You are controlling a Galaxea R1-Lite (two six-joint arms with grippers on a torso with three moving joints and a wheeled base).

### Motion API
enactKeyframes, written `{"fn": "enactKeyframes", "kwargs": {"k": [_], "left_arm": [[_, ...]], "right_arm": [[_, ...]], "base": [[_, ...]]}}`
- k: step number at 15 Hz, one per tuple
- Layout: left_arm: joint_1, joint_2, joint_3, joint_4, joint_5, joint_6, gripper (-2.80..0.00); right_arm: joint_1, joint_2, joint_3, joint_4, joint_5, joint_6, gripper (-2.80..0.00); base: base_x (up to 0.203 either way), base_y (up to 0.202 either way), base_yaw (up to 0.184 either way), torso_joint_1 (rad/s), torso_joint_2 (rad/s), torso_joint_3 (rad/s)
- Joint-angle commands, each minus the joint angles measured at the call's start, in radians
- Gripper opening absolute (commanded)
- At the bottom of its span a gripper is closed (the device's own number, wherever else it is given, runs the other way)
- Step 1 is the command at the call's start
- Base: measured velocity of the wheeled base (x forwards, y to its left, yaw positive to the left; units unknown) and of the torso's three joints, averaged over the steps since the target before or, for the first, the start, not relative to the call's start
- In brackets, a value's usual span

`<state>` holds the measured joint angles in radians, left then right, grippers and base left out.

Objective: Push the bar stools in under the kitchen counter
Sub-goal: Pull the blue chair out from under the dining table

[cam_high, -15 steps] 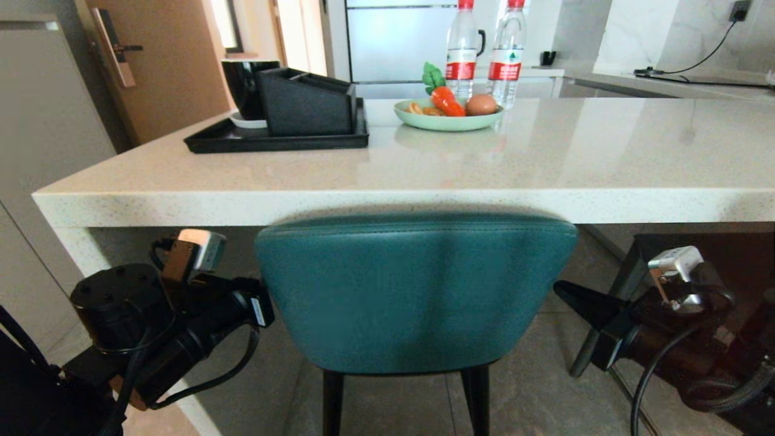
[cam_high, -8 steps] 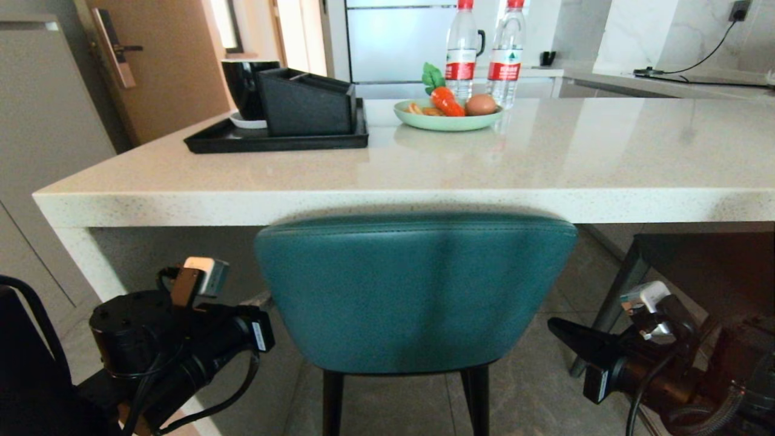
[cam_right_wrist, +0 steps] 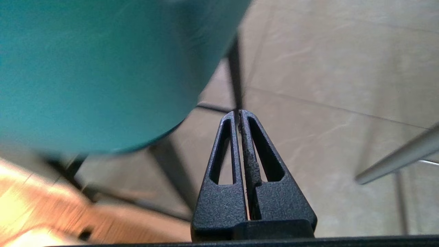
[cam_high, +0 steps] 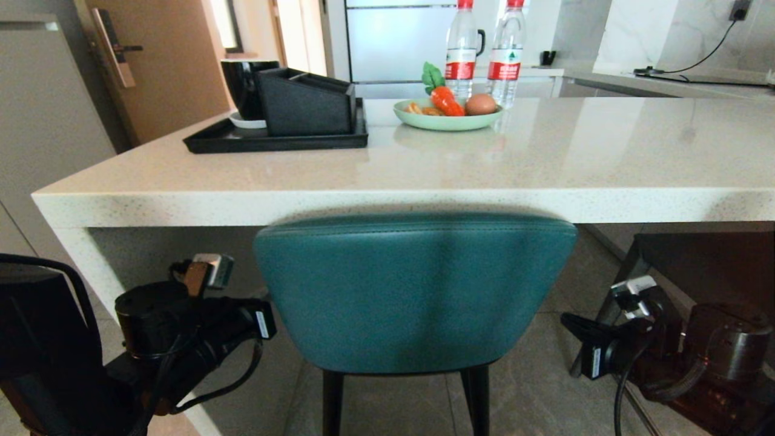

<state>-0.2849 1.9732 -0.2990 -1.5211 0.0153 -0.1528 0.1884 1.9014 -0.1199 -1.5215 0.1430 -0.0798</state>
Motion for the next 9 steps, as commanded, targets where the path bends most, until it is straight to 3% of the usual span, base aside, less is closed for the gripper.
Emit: {"fn": "enactKeyframes", "kwargs": {"k": [1,6,9], "left_arm": [[0.029,0.032,-0.027,-0.009,-0.001,-0.001,-2.8],[0.026,0.055,-0.024,-0.009,-0.002,-0.001,-2.8],[0.046,0.082,-0.058,-0.009,-0.001,-0.002,-2.8]], "right_arm": [[-0.006,0.022,-0.057,-0.009,-0.018,0.0,-2.8],[0.082,0.119,-0.129,-0.009,-0.073,-0.012,-2.8],[0.089,0.138,-0.188,-0.009,-0.103,-0.006,-2.8]], "base": [[0.0,0.0,0.0,0.0,0.0,0.0],[0.0,0.0,0.0,0.0,0.0,0.0],[0.0,0.0,0.0,0.0,0.0,0.0]]}}
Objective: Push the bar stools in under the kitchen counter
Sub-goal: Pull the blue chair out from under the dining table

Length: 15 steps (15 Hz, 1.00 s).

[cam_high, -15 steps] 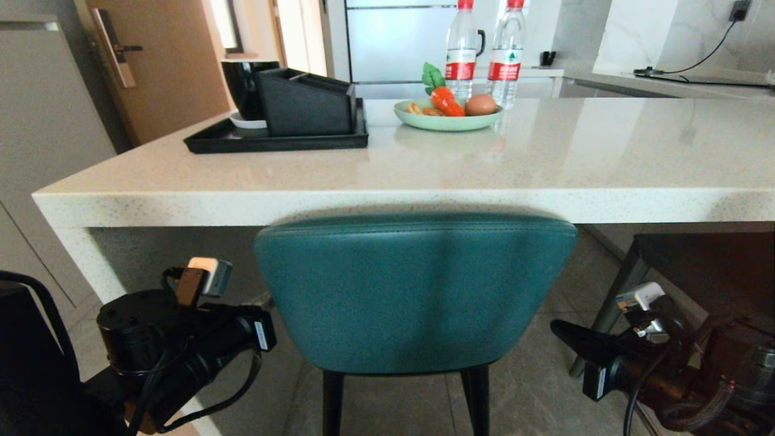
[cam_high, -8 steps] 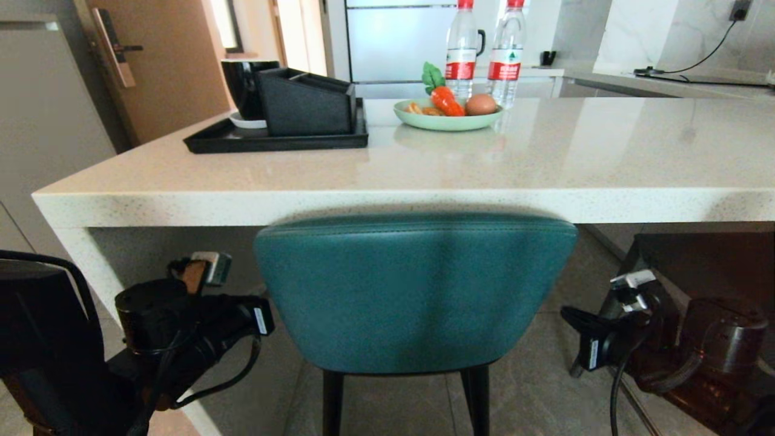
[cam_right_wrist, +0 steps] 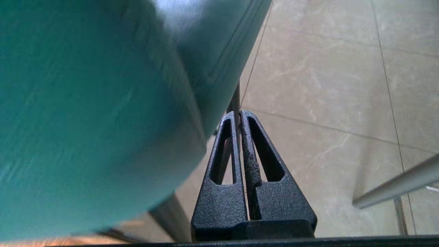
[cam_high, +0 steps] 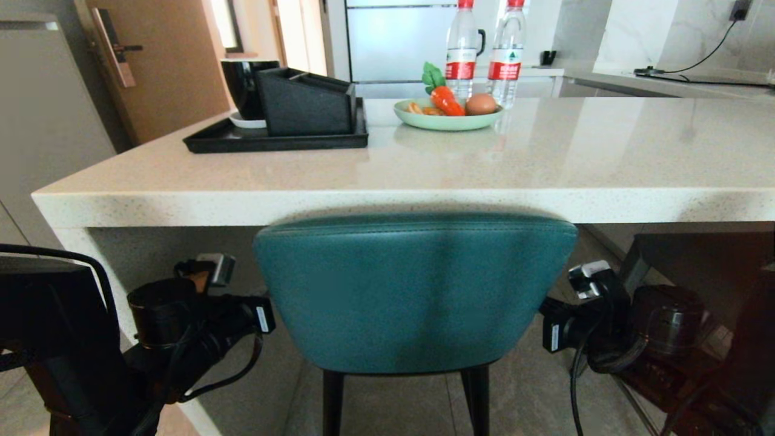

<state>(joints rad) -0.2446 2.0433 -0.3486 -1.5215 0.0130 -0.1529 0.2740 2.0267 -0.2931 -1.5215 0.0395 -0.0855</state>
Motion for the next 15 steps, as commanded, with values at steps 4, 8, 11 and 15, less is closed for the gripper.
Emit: {"fn": "enactKeyframes", "kwargs": {"k": [4,8,11,15], "left_arm": [[0.054,0.012,-0.026,-0.009,-0.03,-0.001,-2.8],[0.071,0.019,-0.044,-0.009,-0.05,-0.004,-2.8],[0.057,0.057,-0.099,-0.009,-0.041,-0.004,-2.8],[-0.01,0.073,-0.097,-0.009,-0.007,-0.02,-2.8]], "right_arm": [[-0.067,0.023,-0.039,-0.008,0.008,0.001,-2.8],[-0.084,0.043,-0.109,-0.008,0.02,-0.002,-2.8],[-0.026,0.063,-0.155,-0.008,0.015,-0.008,-2.8],[0.058,0.09,-0.17,-0.008,0.007,-0.008,-2.8]], "base": [[0.0,0.0,0.0,0.0,0.0,0.0],[0.0,0.0,0.0,0.0,0.0,0.0],[0.0,0.0,0.0,0.0,0.0,0.0],[0.0,0.0,0.0,0.0,0.0,0.0]]}}
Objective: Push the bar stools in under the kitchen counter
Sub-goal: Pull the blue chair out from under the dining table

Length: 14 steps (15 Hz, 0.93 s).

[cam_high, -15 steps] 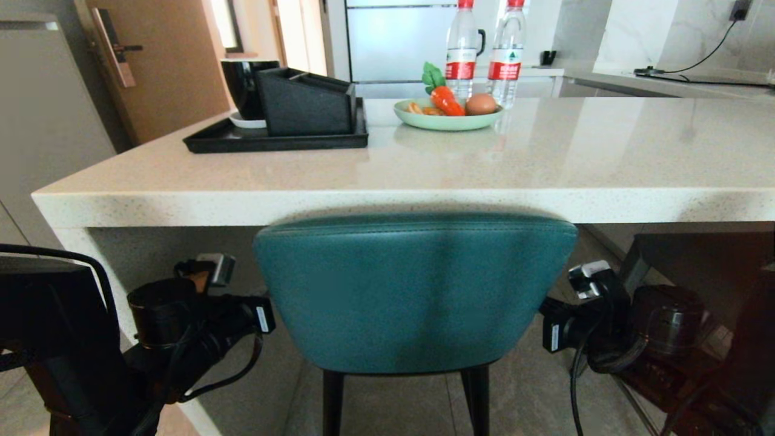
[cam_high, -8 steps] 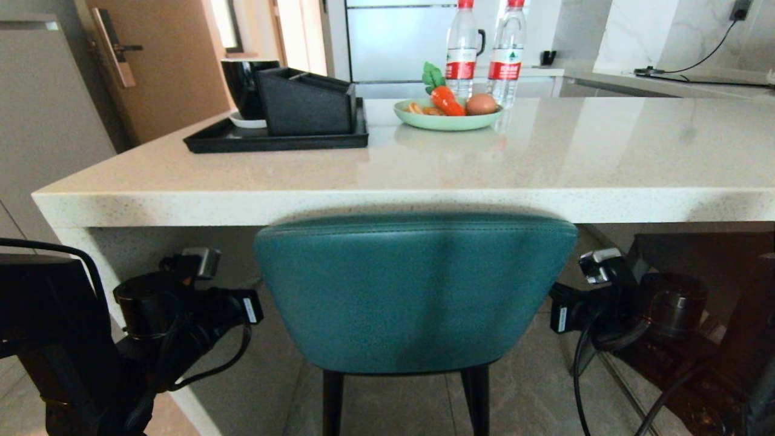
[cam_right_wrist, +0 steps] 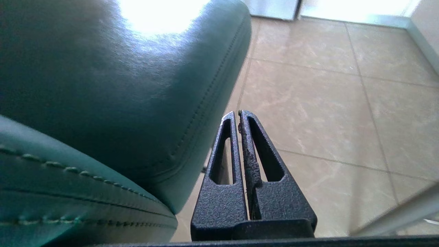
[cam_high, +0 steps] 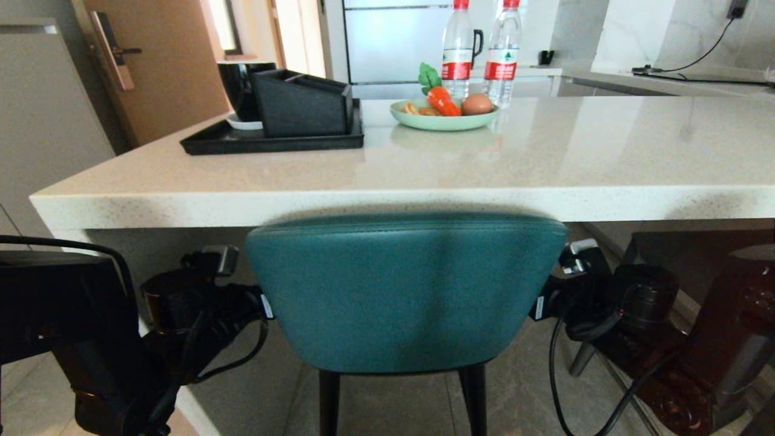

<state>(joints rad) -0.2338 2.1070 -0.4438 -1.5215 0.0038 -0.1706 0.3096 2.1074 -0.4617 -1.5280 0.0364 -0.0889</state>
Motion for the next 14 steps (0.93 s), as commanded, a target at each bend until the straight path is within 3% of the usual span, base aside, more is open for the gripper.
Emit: {"fn": "enactKeyframes", "kwargs": {"k": [1,10,14], "left_arm": [[-0.039,0.011,-0.006,-0.009,0.021,-0.005,-2.8],[-0.077,-0.007,0.042,-0.009,0.048,-0.004,-2.8],[-0.149,-0.053,0.064,-0.009,0.049,-0.005,-2.8]], "right_arm": [[0.038,0.009,-0.003,-0.002,-0.001,-0.005,-2.8],[0.054,0.0,0.017,-0.002,-0.049,-0.005,-2.8],[0.052,-0.018,0.04,-0.002,-0.05,-0.003,-2.8]], "base": [[0.0,0.0,0.0,0.0,0.0,0.0],[0.0,0.0,0.0,0.0,0.0,0.0],[0.0,0.0,0.0,0.0,0.0,0.0]]}}
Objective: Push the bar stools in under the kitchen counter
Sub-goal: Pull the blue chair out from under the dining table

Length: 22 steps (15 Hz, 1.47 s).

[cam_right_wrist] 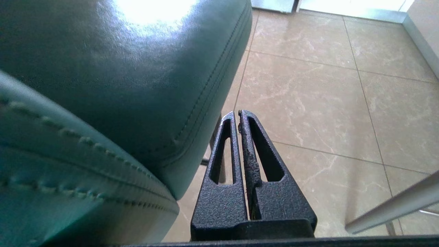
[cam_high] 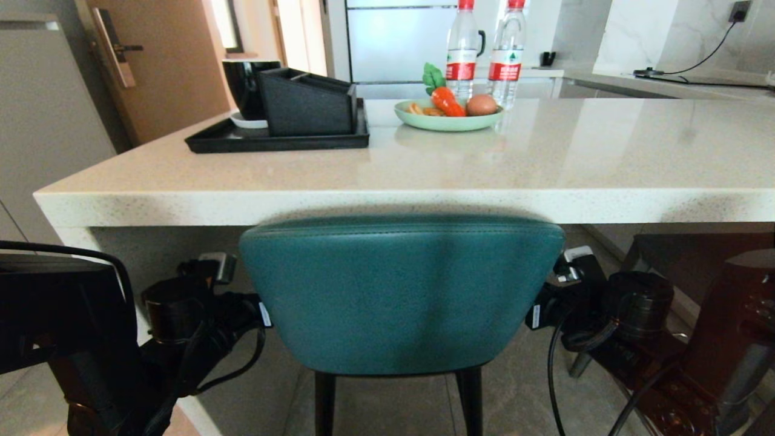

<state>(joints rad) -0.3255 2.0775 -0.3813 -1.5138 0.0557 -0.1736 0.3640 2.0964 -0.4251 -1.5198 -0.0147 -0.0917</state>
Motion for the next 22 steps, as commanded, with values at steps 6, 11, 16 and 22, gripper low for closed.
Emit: {"fn": "enactKeyframes", "kwargs": {"k": [6,11,16,22], "left_arm": [[-0.066,-0.016,0.012,-0.016,0.001,0.0,-2.8],[-0.069,-0.001,0.009,-0.016,0.001,0.005,-2.8],[-0.072,-0.005,0.009,-0.016,0.001,0.007,-2.8],[-0.075,-0.007,0.01,-0.016,0.003,0.016,-2.8]], "right_arm": [[-0.002,-0.016,0.011,-0.01,-0.005,0.004,-2.8],[-0.002,-0.013,0.011,-0.01,-0.011,0.004,-2.8],[-0.004,-0.012,0.011,-0.01,-0.011,0.004,-2.8],[-0.007,-0.013,0.015,-0.01,-0.011,0.004,-2.8]], "base": [[0.0,0.0,0.0,0.0,0.0,0.0],[0.0,0.0,0.0,0.0,0.0,0.0],[-0.183,0.0,-0.001,0.007,0.0,0.0],[-0.193,0.0,-0.001,0.003,0.0,0.006]]}}
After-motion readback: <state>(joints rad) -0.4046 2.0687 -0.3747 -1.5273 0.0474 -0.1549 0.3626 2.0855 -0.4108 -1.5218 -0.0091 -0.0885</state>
